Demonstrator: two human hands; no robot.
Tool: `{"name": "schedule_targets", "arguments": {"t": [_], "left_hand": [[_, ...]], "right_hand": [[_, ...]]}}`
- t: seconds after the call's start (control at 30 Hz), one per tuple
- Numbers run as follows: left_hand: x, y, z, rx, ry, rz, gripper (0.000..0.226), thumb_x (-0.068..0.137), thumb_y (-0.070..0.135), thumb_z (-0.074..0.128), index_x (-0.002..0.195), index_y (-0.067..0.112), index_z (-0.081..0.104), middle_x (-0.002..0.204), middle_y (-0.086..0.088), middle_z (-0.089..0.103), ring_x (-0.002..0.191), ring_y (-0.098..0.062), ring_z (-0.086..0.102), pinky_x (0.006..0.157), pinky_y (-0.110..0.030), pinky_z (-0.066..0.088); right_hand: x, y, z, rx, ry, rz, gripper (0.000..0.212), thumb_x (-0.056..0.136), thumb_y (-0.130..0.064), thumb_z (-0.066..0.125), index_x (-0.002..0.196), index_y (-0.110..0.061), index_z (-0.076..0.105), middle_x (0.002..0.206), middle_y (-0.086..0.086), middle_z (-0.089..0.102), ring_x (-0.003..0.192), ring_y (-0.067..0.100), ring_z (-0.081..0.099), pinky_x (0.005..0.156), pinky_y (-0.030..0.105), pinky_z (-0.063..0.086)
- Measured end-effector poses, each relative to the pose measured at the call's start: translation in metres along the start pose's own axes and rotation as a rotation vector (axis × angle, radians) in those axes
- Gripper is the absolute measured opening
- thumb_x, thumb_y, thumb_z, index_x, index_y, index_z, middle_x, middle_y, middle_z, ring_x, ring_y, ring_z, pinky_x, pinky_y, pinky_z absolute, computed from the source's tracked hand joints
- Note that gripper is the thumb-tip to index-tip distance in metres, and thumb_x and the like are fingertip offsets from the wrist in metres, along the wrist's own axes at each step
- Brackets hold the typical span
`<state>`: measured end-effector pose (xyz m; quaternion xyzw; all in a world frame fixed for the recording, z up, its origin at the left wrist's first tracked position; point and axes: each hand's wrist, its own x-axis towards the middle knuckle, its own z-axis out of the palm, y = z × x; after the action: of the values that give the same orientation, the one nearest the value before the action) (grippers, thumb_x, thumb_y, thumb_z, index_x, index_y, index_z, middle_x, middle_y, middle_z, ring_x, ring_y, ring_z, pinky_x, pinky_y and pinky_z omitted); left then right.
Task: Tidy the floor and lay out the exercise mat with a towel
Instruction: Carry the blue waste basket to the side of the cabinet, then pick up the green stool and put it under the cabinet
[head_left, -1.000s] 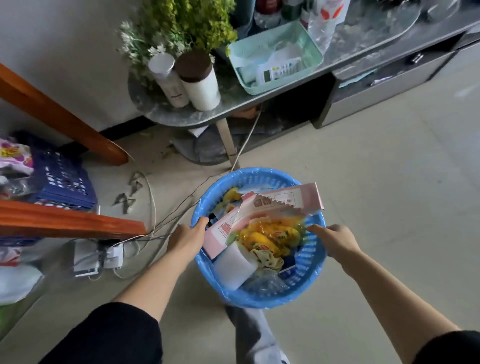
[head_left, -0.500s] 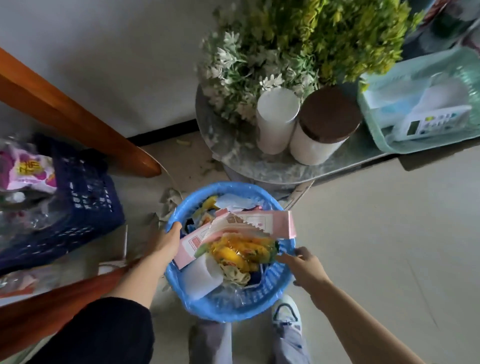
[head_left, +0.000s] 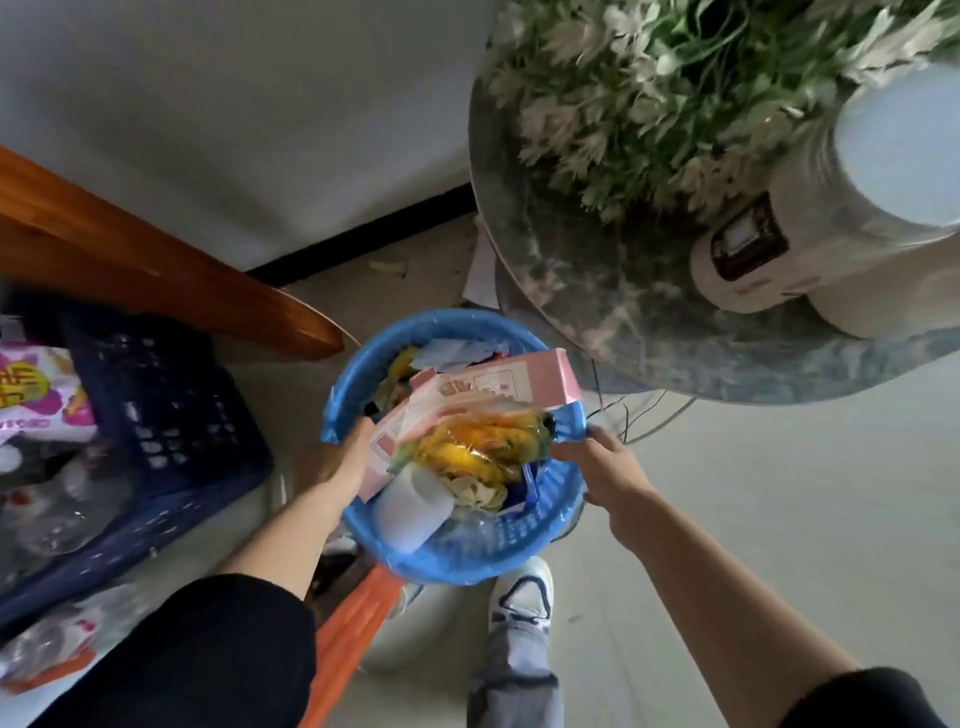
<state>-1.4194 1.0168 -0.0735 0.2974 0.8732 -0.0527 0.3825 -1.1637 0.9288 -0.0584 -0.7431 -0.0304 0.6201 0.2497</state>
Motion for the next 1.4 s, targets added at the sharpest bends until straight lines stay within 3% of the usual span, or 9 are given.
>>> {"name": "schedule_targets", "arguments": {"t": [0.1, 0.17, 0.27, 0.37, 0.47, 0.57, 0.73, 1.07, 1.4], "left_hand": [[0.012, 0.006, 0.003, -0.071, -0.120, 0.010, 0.082, 0.059, 0.066, 0.056, 0.119, 0.010, 0.060, 0.116, -0.013, 0.064, 0.094, -0.029, 0.060, 0.077, -0.035, 0.044], [0.016, 0.009, 0.009, -0.128, -0.252, -0.034, 0.094, 0.043, 0.059, 0.057, 0.123, 0.009, 0.059, 0.120, -0.020, 0.063, 0.097, -0.031, 0.061, 0.080, -0.036, 0.044], [0.008, 0.010, 0.013, -0.065, -0.228, -0.052, 0.087, 0.061, 0.052, 0.060, 0.134, 0.006, 0.049, 0.131, -0.022, 0.057, 0.113, -0.035, 0.057, 0.097, -0.040, 0.045], [-0.026, 0.010, 0.017, 0.213, -0.016, 0.237, 0.085, 0.084, 0.052, 0.053, 0.150, 0.010, 0.020, 0.153, -0.019, 0.031, 0.136, -0.038, 0.037, 0.109, -0.048, 0.036], [-0.078, 0.015, 0.028, 0.288, -0.024, 0.482, 0.077, 0.090, 0.046, 0.049, 0.152, 0.018, 0.014, 0.162, -0.008, 0.012, 0.147, -0.028, 0.017, 0.116, -0.045, 0.023], [-0.128, 0.013, 0.042, 0.322, -0.077, 0.606, 0.071, 0.091, 0.040, 0.048, 0.152, 0.020, 0.017, 0.162, -0.006, 0.014, 0.147, -0.025, 0.017, 0.116, -0.041, 0.021], [-0.230, -0.025, 0.067, 0.340, -0.120, 0.903, 0.055, 0.092, 0.027, 0.049, 0.144, 0.015, 0.037, 0.155, -0.006, 0.034, 0.142, -0.023, 0.029, 0.114, -0.037, 0.027], [-0.486, -0.230, 0.164, 0.398, -0.250, 1.123, 0.046, 0.091, 0.021, 0.050, 0.137, 0.013, 0.049, 0.153, -0.007, 0.038, 0.142, -0.018, 0.031, 0.112, -0.028, 0.026], [-0.690, -0.420, 0.300, 0.573, -0.491, 1.326, 0.043, 0.091, 0.022, 0.050, 0.134, 0.015, 0.052, 0.154, -0.006, 0.036, 0.141, -0.020, 0.034, 0.109, -0.029, 0.029]], "right_hand": [[0.006, -0.001, 0.011, 0.004, -0.036, -0.007, 0.020, 0.079, -0.010, 0.064, 0.089, -0.026, 0.060, 0.081, -0.006, 0.062, 0.070, 0.005, 0.052, 0.056, 0.025, 0.034], [0.006, 0.002, 0.017, -0.017, -0.068, -0.039, 0.034, 0.078, -0.009, 0.063, 0.106, -0.028, 0.058, 0.096, -0.001, 0.066, 0.075, 0.008, 0.054, 0.056, 0.025, 0.034], [0.000, 0.008, 0.022, -0.117, -0.049, -0.101, 0.051, 0.079, -0.012, 0.065, 0.126, -0.026, 0.049, 0.125, 0.008, 0.057, 0.101, 0.022, 0.058, 0.069, 0.030, 0.047], [-0.014, 0.016, 0.018, -0.435, 0.043, -0.220, 0.070, 0.083, -0.030, 0.064, 0.145, -0.026, 0.033, 0.148, 0.005, 0.039, 0.128, 0.025, 0.045, 0.103, 0.041, 0.040], [-0.043, 0.027, 0.003, -0.755, 0.189, -0.463, 0.069, 0.085, -0.040, 0.057, 0.146, -0.026, 0.029, 0.151, -0.005, 0.036, 0.135, 0.020, 0.035, 0.106, 0.041, 0.029], [-0.073, 0.050, -0.025, -0.900, 0.225, -0.587, 0.070, 0.084, -0.044, 0.056, 0.146, -0.025, 0.030, 0.150, -0.003, 0.038, 0.138, 0.019, 0.032, 0.107, 0.039, 0.026], [-0.134, 0.112, -0.095, -0.851, 0.355, -0.541, 0.073, 0.084, -0.049, 0.056, 0.147, -0.024, 0.029, 0.152, -0.002, 0.036, 0.141, 0.019, 0.027, 0.109, 0.039, 0.024], [-0.334, 0.377, -0.263, -0.776, 0.593, -0.409, 0.071, 0.086, -0.049, 0.053, 0.145, -0.019, 0.028, 0.151, -0.001, 0.034, 0.143, 0.019, 0.020, 0.108, 0.041, 0.024], [-0.471, 0.650, -0.409, -0.608, 0.747, -0.028, 0.081, 0.086, -0.052, 0.050, 0.151, -0.022, 0.014, 0.161, 0.001, 0.017, 0.148, 0.020, 0.011, 0.113, 0.043, 0.019]]}}
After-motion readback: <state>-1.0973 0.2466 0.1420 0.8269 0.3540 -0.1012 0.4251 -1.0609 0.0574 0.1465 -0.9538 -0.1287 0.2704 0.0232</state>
